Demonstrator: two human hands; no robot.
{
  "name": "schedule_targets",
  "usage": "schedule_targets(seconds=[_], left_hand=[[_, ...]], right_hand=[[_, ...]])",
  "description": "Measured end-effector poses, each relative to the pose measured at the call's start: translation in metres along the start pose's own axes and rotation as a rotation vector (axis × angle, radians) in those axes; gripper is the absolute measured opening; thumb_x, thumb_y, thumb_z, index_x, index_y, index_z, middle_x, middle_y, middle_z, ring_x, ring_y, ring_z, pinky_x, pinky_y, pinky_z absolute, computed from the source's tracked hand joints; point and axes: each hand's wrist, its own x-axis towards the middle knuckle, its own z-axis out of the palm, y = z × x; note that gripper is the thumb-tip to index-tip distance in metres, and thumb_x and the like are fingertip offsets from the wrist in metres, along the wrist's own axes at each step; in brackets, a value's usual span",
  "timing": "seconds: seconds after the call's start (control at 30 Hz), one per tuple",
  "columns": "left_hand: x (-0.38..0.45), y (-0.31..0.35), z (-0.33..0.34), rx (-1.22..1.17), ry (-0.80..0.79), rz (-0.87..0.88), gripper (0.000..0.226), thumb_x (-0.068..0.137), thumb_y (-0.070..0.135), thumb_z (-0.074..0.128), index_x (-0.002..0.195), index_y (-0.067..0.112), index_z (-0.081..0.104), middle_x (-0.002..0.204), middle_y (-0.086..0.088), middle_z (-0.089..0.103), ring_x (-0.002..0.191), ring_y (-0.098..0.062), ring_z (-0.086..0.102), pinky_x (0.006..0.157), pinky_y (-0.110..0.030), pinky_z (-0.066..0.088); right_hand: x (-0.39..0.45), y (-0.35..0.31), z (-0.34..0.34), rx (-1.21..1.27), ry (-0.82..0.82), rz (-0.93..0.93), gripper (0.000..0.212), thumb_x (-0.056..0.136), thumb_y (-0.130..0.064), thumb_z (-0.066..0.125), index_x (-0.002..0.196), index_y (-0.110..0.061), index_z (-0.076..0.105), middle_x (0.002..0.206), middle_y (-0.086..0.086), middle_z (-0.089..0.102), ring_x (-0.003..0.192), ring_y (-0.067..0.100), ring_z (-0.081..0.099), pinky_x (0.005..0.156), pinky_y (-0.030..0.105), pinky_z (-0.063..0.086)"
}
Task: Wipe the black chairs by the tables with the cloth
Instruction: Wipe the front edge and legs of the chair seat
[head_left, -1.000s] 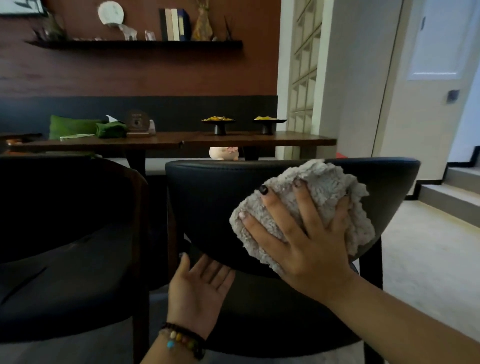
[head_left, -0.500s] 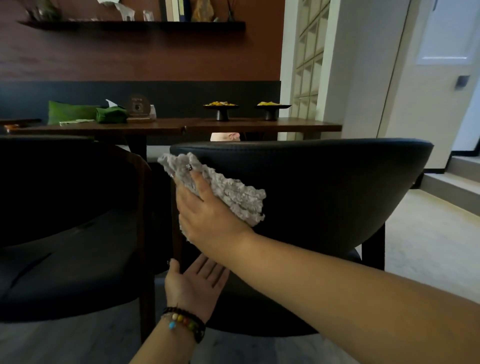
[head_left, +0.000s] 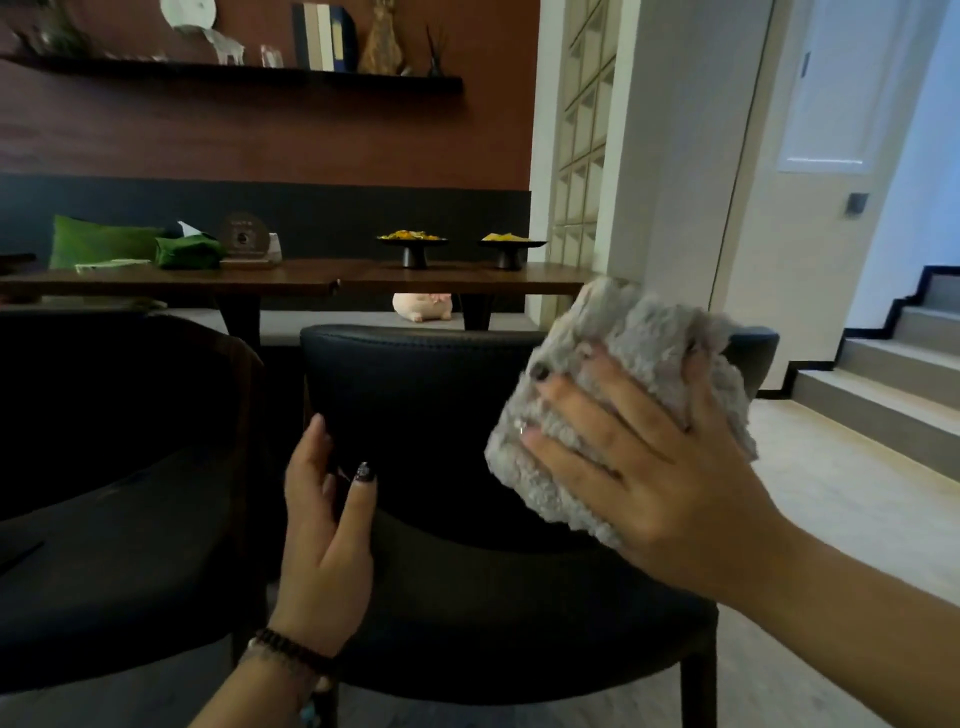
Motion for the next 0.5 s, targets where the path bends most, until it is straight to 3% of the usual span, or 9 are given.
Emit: schedule_targets(seconds=[0.1, 0.17, 0.23, 0.3, 0.37, 0.43, 0.5], left_hand=[[0.017, 0.038, 0.011, 0.262, -0.022, 0.356, 0.061, 0.093, 0.042, 0.042, 0.148, 0.026, 0.018, 0.159, 0.000, 0.016, 0.147, -0.012, 0.016, 0.120, -0.033, 0.015], [0.040, 0.067, 0.019, 0.355, -0.051, 0.536, 0.060, 0.095, 0.037, 0.038, 0.148, 0.017, 0.019, 0.158, -0.007, 0.018, 0.147, -0.016, 0.016, 0.120, -0.028, 0.015], [0.073, 0.090, 0.023, 0.411, -0.141, 0.655, 0.062, 0.097, 0.035, 0.038, 0.150, 0.008, 0.019, 0.158, -0.009, 0.018, 0.146, -0.017, 0.020, 0.119, -0.034, 0.021], [0.101, 0.102, 0.021, 0.403, -0.269, 0.713, 0.071, 0.096, 0.038, 0.039, 0.153, 0.008, 0.007, 0.162, -0.003, 0.007, 0.145, -0.014, 0.025, 0.115, -0.038, 0.029], [0.123, 0.099, 0.014, 0.420, -0.366, 0.749, 0.082, 0.094, 0.047, 0.040, 0.153, 0.014, -0.005, 0.162, 0.003, -0.005, 0.143, -0.012, 0.030, 0.107, -0.031, 0.034], [0.134, 0.088, 0.007, 0.446, -0.444, 0.700, 0.086, 0.092, 0.063, 0.035, 0.152, 0.025, -0.013, 0.162, 0.005, -0.007, 0.139, -0.010, 0.037, 0.101, -0.029, 0.039], [0.136, 0.074, 0.002, 0.455, -0.460, 0.653, 0.092, 0.088, 0.073, 0.027, 0.151, 0.022, -0.016, 0.162, 0.007, 0.003, 0.125, -0.004, 0.052, 0.093, -0.027, 0.048]], right_hand=[[0.041, 0.014, -0.017, 0.065, 0.138, 0.218, 0.048, 0.099, -0.041, 0.048, 0.137, -0.013, 0.055, 0.146, 0.018, 0.046, 0.140, 0.040, 0.031, 0.113, 0.069, 0.010], [0.063, 0.027, -0.025, 0.214, 0.054, 0.348, 0.054, 0.093, -0.047, 0.052, 0.138, -0.017, 0.054, 0.144, 0.013, 0.050, 0.140, 0.034, 0.036, 0.111, 0.067, 0.020], [0.079, 0.039, -0.029, 0.449, -0.190, 0.454, 0.055, 0.089, -0.058, 0.050, 0.137, -0.031, 0.053, 0.133, -0.005, 0.059, 0.126, 0.017, 0.051, 0.107, 0.053, 0.036], [0.087, 0.052, -0.026, 0.668, -0.427, 0.498, 0.046, 0.086, -0.068, 0.047, 0.125, -0.046, 0.055, 0.103, -0.025, 0.066, 0.092, -0.004, 0.060, 0.086, 0.036, 0.052], [0.098, 0.069, -0.019, 0.837, -0.616, 0.579, 0.052, 0.076, -0.077, 0.050, 0.112, -0.041, 0.060, 0.086, -0.019, 0.070, 0.080, 0.000, 0.064, 0.076, 0.033, 0.056], [0.112, 0.087, -0.012, 0.927, -0.819, 0.705, 0.071, 0.059, -0.082, 0.057, 0.107, -0.031, 0.064, 0.090, -0.008, 0.070, 0.082, 0.009, 0.067, 0.087, 0.039, 0.054], [0.124, 0.095, -0.002, 0.914, -1.000, 0.788, 0.076, 0.048, -0.083, 0.061, 0.106, -0.035, 0.058, 0.098, -0.013, 0.064, 0.090, 0.009, 0.061, 0.091, 0.031, 0.047]])
